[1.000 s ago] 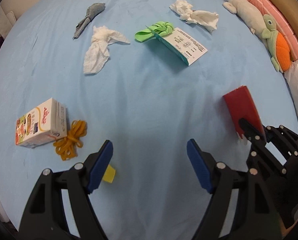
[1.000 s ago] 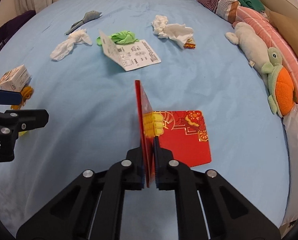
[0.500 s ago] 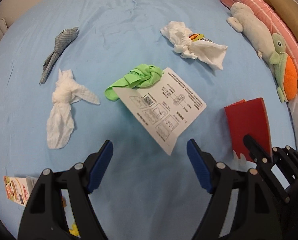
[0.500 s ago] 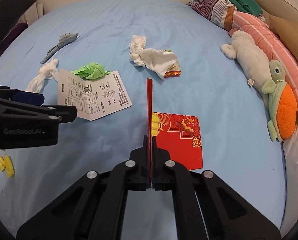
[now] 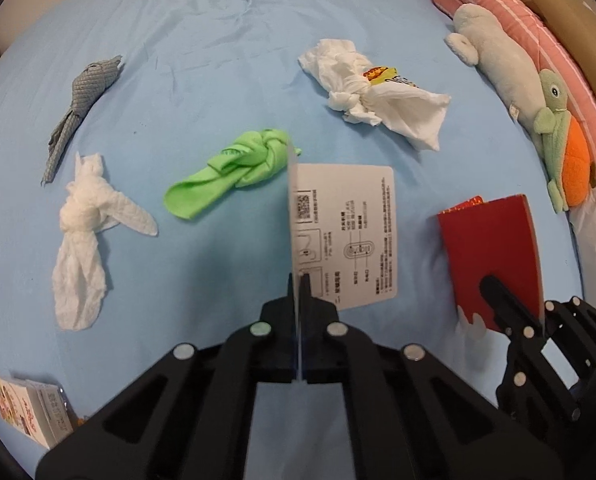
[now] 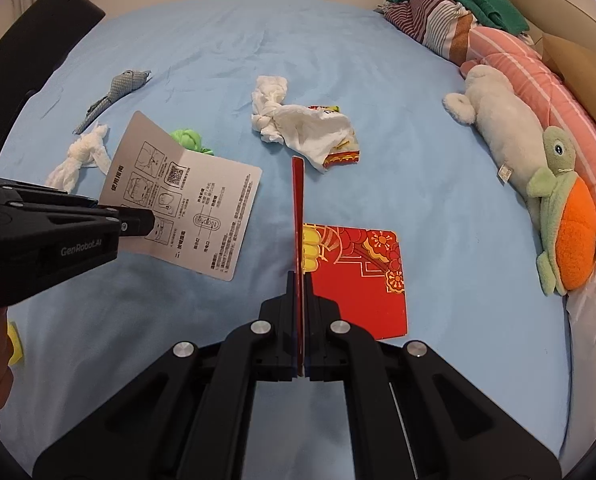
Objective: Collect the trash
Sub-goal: 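Grasp the white instruction leaflet with the left tool, then carry the red envelope and white leaflet over to the grey bin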
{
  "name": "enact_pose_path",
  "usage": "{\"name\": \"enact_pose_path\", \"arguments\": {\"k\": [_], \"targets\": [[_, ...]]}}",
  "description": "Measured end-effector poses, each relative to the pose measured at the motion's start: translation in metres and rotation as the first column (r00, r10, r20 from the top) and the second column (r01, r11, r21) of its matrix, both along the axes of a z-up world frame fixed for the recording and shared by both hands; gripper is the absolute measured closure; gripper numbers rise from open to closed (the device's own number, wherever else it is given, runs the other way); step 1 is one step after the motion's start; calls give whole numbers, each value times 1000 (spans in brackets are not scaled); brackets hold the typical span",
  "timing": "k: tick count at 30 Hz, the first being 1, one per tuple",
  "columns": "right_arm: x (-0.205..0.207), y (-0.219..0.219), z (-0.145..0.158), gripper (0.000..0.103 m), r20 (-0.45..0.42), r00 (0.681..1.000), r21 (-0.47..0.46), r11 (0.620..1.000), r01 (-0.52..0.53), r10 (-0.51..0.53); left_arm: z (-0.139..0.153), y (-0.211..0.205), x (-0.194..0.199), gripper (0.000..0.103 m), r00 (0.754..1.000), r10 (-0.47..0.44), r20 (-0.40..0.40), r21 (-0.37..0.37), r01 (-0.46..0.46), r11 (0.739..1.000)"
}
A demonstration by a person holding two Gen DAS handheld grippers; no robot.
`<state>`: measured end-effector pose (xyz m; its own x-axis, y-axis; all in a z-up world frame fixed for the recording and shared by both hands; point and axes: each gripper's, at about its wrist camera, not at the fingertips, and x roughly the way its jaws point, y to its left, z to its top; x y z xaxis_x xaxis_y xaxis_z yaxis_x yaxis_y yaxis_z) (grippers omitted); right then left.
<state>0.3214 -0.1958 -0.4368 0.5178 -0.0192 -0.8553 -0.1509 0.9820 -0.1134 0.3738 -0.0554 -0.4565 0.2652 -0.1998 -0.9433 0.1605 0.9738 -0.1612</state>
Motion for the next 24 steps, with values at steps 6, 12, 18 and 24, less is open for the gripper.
{"name": "enact_pose_path", "arguments": {"k": [6,12,18,24], "targets": [[-3,2,22,102,8,1000,18,1000,1,-2,21,9,-20,102,1000,-16,-3,35,16,999],[-16,12,57,102,16,1000,32,999,-22,22,61,28,-49,102,1000,-12,-2,61,12,998],[-41,33,112,102,42,997,47,996,-74,72,122,56,-86,102,999,35,28,85,-37,996],[-78,65,175,102,75,987,89,984,-151,145,188,98,-139,102,990,114,79,120,-123,985]]}}
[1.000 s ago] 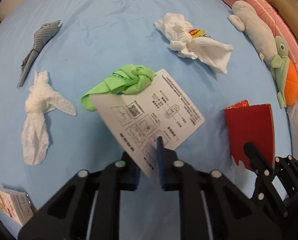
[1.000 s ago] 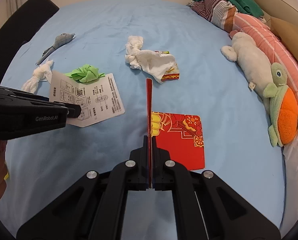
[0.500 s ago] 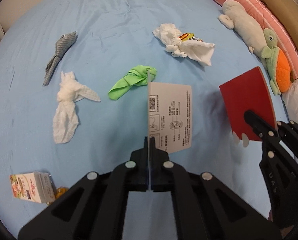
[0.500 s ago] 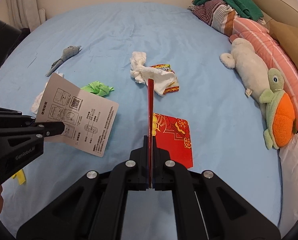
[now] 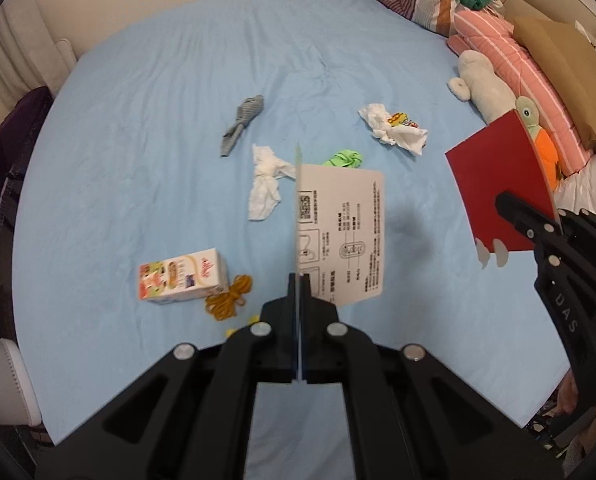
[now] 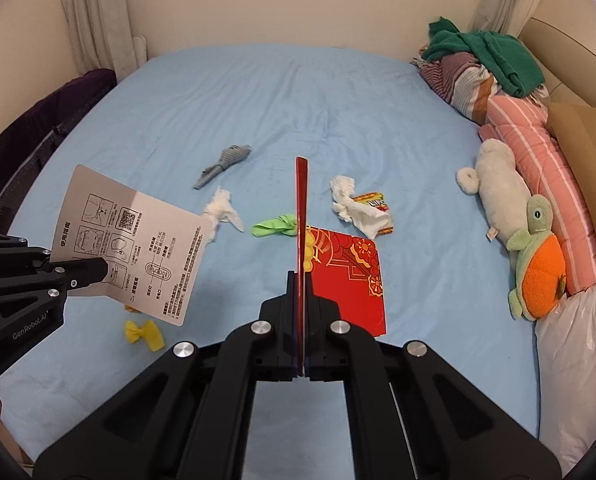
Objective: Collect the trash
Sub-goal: 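Carry the red envelope and white leaflet over to the grey bin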
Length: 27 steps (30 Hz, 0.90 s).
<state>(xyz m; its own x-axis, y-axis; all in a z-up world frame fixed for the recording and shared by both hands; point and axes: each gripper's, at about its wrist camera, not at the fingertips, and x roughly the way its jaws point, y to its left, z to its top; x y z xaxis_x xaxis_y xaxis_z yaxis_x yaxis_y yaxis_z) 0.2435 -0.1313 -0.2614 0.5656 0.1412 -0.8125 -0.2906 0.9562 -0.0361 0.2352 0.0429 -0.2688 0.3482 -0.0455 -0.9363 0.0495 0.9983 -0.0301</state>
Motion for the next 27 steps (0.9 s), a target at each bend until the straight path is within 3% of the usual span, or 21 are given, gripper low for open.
{"name": "enact_pose_path", "arguments": {"k": [6,11,19,27], "targets": [[-42,51,54,102,9,990,43,989,-142,142,64,57,-63,102,991,119,68,37,-122,992],[-79,107,88,102,24,961,71,958,-278,277,106,107,-123,102,964,239,117,47,-246,968],[-140,224,134,102,84,857,45,858,-512,508,146,198,-231,102,877,455,155,53,-467,883],[-222,367,160,102,137,760,10,766,-643,636,170,313,-318,102,783,591,195,62,-611,789]]}}
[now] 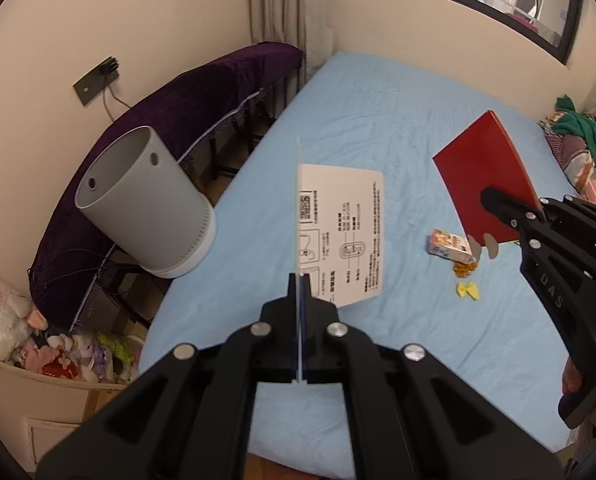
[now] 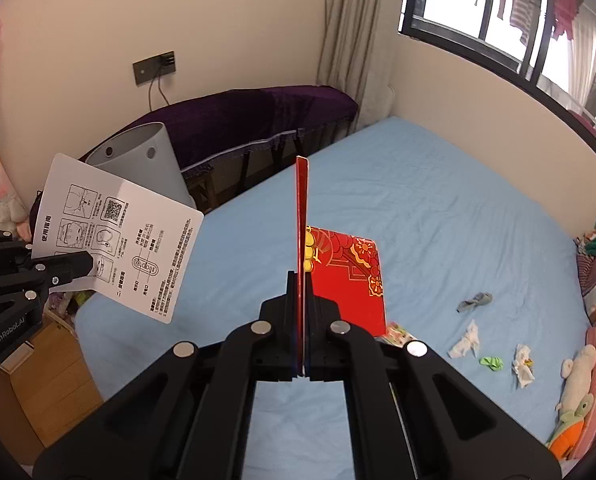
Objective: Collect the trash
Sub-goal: 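Carry the red envelope and white leaflet over to the grey bin, then open the right tool over the bin while the left tool releases the leaflet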
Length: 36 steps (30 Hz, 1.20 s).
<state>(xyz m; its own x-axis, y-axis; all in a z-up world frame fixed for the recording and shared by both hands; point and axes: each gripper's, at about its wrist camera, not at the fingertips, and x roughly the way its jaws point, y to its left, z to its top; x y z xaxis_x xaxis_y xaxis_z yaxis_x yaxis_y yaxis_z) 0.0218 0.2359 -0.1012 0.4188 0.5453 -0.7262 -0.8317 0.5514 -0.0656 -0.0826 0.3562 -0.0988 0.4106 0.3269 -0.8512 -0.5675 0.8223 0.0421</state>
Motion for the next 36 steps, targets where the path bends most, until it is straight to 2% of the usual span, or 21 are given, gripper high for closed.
{"name": "enact_pose_path", "arguments": {"k": [2,7,10,19,28,32,36], "targets": [[-22,39,4,102,12,1000,-6,1000,-20,20,4,36,-20,102,1000,19,3,-2,-19,1000],[-70,137,15,102,-14,997,18,997,-72,72,10,127,-68,102,998,59,-19,6,-59,998],[-89,192,27,102,-48,991,45,992,-122,124,13,179,-95,102,993,117,-21,12,-116,993],[-116,328,45,102,-27,960,39,960,-277,278,23,287,-126,102,967,254,32,41,-255,966],[-106,411,43,102,-48,942,22,944,-330,331,16,364,-121,102,947,315,61,5,-316,949],[-98,437,34,102,-49,934,0,935,-355,354,12,387,-113,102,941,333,67,-12,-333,943],[-87,458,18,101,-95,920,-18,924,-383,379,4,401,-103,102,937,343,65,-29,-342,939]]}}
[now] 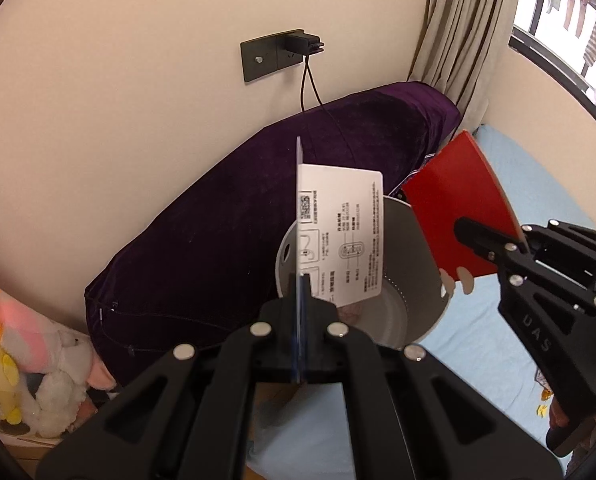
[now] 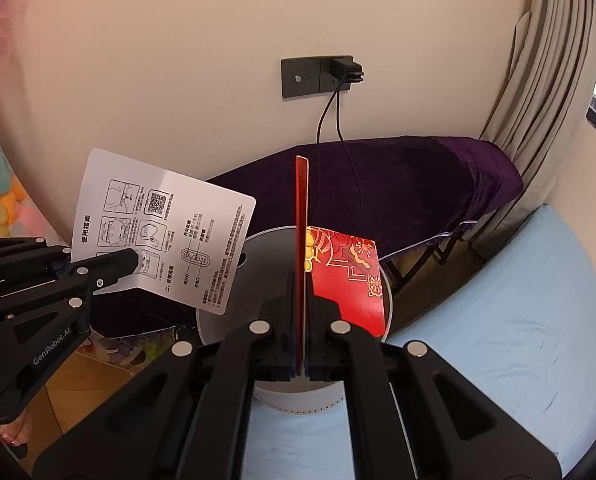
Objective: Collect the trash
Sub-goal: 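Open the right tool over the bin while the left tool releases the leaflet, then move both open tools back over the bed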
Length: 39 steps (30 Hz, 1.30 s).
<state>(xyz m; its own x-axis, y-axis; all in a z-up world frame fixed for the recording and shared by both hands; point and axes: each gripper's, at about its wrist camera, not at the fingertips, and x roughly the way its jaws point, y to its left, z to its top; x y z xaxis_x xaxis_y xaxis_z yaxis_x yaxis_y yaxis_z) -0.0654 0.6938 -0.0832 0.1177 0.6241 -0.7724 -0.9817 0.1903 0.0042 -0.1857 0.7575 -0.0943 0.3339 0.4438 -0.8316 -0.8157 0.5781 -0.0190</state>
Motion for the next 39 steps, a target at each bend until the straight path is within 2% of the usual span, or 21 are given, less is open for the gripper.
{"name": "enact_pose_path", "arguments": {"k": [3,5,6,12,17,23,29,30,31,33,35,39], "targets": [[8,8,-12,90,-17,1000,-11,1000,0,0,-12,7,10,102,1000,8,-6,-21,-8,1000],[13,9,-16,50,-15,1000,-4,1000,9,-9,-19,11,16,102,1000,12,-2,-50,-12,999],[15,8,-17,44,-7,1000,9,1000,16,-16,-23,12,18,102,1000,13,-2,-60,-13,998],[26,2,-19,43,14,999,19,999,44,-44,-34,6,32,98,1000,-14,-10,-79,13,997],[35,-6,-17,43,13,998,14,998,67,-67,-40,8,46,97,999,-31,-22,-124,28,992],[45,-32,-14,43,17,993,11,993,117,-117,-30,-6,48,97,998,-59,-28,-103,55,993],[54,-77,-14,43,7,977,8,977,213,-213,-26,-39,57,95,990,-135,-49,-89,130,987],[56,-87,-14,43,7,972,8,972,235,-236,-26,-47,60,82,987,-151,-52,-84,146,986],[57,-98,-14,43,6,966,8,966,259,-259,-24,-56,62,61,985,-167,-50,-73,164,984],[61,-124,-15,43,4,951,8,951,309,-309,-20,-77,67,37,978,-205,-35,-34,204,978],[65,-154,-14,43,9,930,11,930,366,-366,-18,-101,76,35,965,-258,-33,-14,258,966],[72,-220,-15,43,9,876,19,876,482,-482,-16,-153,103,35,924,-381,-36,-12,381,924]]}}
